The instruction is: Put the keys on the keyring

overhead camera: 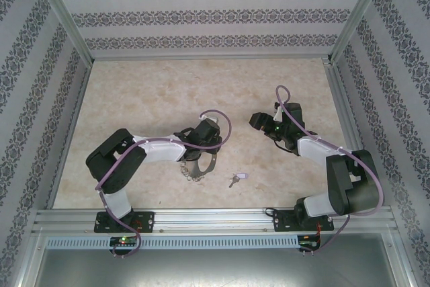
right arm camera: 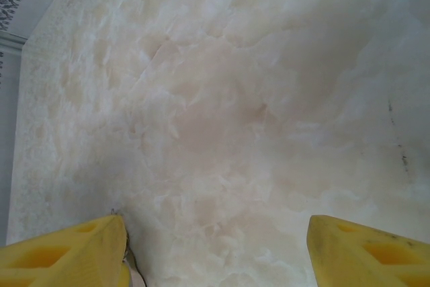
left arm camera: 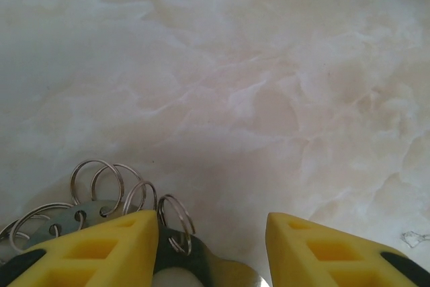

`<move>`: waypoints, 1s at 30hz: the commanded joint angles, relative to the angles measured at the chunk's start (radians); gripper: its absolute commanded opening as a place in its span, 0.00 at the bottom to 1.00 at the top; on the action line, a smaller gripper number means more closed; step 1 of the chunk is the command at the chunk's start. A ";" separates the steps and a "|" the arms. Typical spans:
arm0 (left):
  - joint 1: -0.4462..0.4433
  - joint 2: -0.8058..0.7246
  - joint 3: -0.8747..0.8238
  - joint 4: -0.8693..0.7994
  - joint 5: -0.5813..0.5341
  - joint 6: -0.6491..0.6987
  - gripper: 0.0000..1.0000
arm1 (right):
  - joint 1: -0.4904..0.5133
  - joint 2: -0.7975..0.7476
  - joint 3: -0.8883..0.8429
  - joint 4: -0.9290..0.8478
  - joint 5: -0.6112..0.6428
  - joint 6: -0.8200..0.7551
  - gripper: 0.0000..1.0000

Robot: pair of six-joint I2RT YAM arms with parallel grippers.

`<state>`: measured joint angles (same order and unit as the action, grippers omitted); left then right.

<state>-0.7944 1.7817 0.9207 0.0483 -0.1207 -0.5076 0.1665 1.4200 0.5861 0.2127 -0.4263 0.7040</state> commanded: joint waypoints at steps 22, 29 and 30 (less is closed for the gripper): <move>-0.035 0.066 0.044 -0.037 -0.089 0.041 0.31 | -0.006 -0.030 -0.022 0.011 0.002 -0.025 0.71; -0.036 0.062 0.081 -0.074 -0.107 0.141 0.12 | 0.003 -0.075 -0.014 -0.009 0.051 -0.099 0.82; -0.036 0.055 0.092 -0.086 -0.100 0.174 0.11 | 0.004 -0.086 -0.013 -0.016 0.067 -0.108 0.88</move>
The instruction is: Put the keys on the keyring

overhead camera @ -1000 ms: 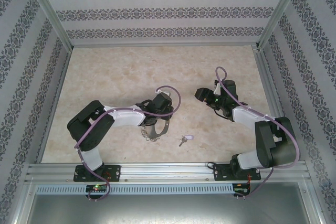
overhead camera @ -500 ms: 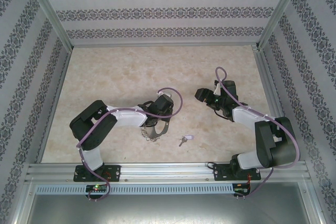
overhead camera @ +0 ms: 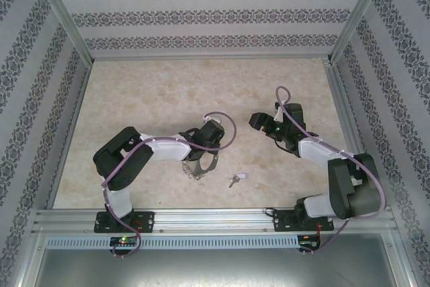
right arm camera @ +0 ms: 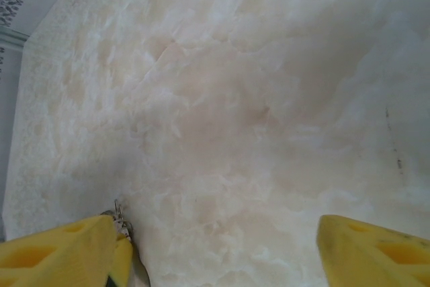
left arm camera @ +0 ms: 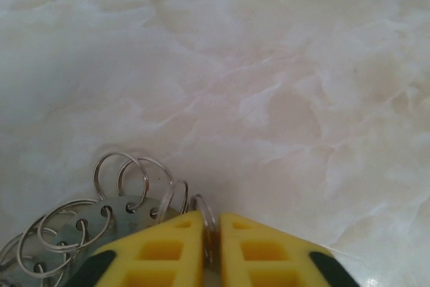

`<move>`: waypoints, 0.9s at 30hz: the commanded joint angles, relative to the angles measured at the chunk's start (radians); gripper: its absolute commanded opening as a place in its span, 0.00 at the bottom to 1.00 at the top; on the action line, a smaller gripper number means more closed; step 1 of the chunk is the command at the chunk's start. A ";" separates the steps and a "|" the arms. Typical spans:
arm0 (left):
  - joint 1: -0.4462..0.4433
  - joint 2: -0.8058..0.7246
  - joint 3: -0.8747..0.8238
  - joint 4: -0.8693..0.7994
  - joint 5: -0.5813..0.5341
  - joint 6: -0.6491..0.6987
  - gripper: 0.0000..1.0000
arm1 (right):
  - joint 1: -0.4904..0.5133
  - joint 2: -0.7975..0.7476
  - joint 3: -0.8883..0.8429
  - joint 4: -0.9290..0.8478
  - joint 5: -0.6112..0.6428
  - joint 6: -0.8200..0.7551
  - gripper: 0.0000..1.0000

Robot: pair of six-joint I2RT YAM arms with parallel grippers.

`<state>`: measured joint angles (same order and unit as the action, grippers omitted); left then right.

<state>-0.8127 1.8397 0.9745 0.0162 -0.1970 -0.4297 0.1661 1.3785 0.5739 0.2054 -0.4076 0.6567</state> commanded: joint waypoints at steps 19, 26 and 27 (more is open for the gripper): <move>0.090 -0.205 -0.009 -0.076 0.258 0.425 0.00 | -0.023 0.026 0.066 0.084 -0.158 -0.121 0.80; 0.185 -0.288 -0.051 -0.039 0.597 0.498 0.00 | -0.010 0.015 0.084 0.127 -0.313 -0.200 0.70; 0.196 -0.290 -0.039 -0.056 0.632 0.500 0.00 | -0.007 0.011 0.085 0.133 -0.332 -0.207 0.70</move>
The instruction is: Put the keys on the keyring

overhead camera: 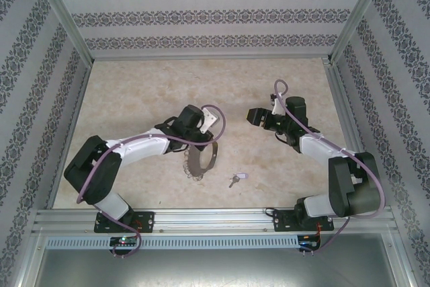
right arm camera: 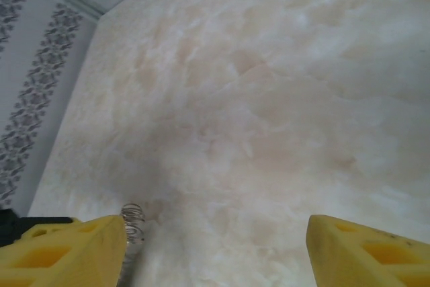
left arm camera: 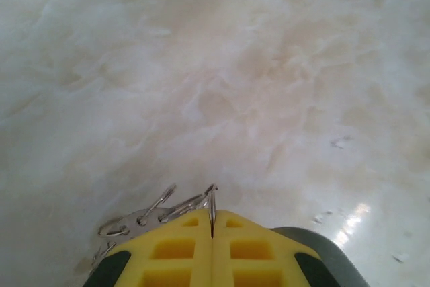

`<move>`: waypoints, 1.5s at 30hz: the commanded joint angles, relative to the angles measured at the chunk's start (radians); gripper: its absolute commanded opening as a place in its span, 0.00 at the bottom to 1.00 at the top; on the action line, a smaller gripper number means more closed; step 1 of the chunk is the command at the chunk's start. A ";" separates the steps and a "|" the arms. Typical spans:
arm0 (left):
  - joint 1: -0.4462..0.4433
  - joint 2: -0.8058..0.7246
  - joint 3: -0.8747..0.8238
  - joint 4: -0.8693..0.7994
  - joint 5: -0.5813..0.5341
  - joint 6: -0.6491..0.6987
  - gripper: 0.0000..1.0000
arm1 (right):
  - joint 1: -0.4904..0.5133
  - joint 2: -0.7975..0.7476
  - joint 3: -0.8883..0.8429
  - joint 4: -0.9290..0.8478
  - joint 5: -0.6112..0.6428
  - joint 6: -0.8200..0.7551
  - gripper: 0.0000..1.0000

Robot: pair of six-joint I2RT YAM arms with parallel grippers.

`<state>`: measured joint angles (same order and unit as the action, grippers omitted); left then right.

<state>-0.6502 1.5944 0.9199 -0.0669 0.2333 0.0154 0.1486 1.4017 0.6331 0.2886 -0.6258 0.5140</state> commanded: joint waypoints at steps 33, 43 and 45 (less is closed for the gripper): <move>0.085 0.017 0.324 -0.301 0.498 0.205 0.00 | 0.149 -0.091 0.038 0.132 -0.362 -0.120 0.17; 0.090 -0.001 0.393 -0.361 0.499 0.236 0.00 | 0.184 -0.114 0.036 0.111 -0.414 -0.106 0.15; 0.090 -0.004 0.403 -0.365 0.500 0.240 0.00 | 0.186 -0.099 0.042 0.108 -0.413 -0.108 0.15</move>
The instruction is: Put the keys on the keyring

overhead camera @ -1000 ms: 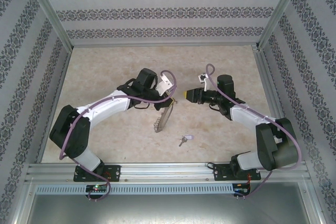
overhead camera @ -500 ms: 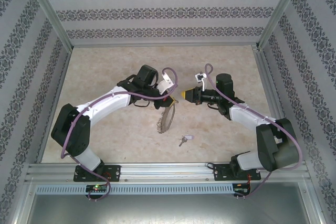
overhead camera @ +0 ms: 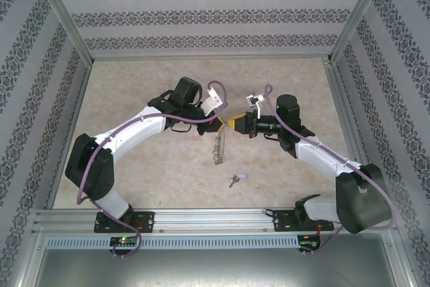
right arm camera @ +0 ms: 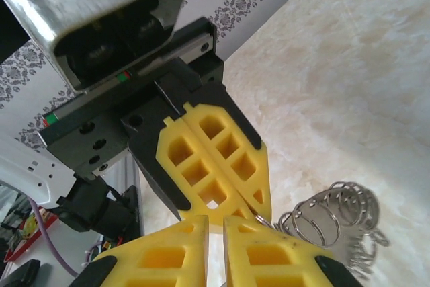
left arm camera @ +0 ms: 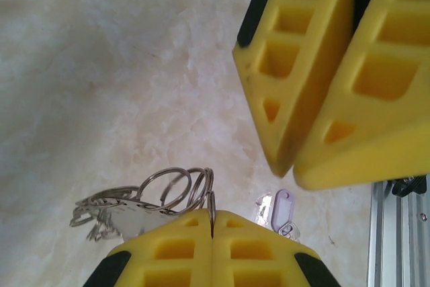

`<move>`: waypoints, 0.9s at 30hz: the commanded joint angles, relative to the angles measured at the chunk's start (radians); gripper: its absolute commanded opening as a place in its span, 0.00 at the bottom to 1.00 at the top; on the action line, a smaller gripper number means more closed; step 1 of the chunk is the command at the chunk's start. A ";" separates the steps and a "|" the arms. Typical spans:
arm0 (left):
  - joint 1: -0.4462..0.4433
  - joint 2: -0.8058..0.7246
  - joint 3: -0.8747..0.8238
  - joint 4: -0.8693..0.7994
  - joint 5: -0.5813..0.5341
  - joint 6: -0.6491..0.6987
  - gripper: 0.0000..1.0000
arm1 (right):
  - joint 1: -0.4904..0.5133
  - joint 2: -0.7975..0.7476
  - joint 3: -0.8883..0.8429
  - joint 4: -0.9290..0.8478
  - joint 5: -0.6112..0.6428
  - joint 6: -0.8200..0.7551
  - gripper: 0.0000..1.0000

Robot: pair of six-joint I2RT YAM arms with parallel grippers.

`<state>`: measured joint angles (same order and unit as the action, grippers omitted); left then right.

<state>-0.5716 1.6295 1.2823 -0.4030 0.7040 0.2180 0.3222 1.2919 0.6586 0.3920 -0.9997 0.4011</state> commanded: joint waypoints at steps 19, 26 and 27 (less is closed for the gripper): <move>0.012 -0.071 0.074 -0.048 0.062 0.049 0.00 | 0.002 0.088 0.078 0.020 -0.027 -0.002 0.33; 0.012 -0.068 0.078 -0.031 0.081 0.040 0.00 | 0.003 0.089 0.079 0.024 -0.086 -0.005 0.23; 0.013 -0.067 0.080 -0.030 0.082 0.038 0.00 | 0.003 0.089 0.079 0.025 -0.091 -0.006 0.22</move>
<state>-0.5671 1.5948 1.3186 -0.4461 0.7338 0.2440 0.3233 1.3731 0.7113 0.3889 -1.0332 0.4046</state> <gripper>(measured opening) 0.051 0.224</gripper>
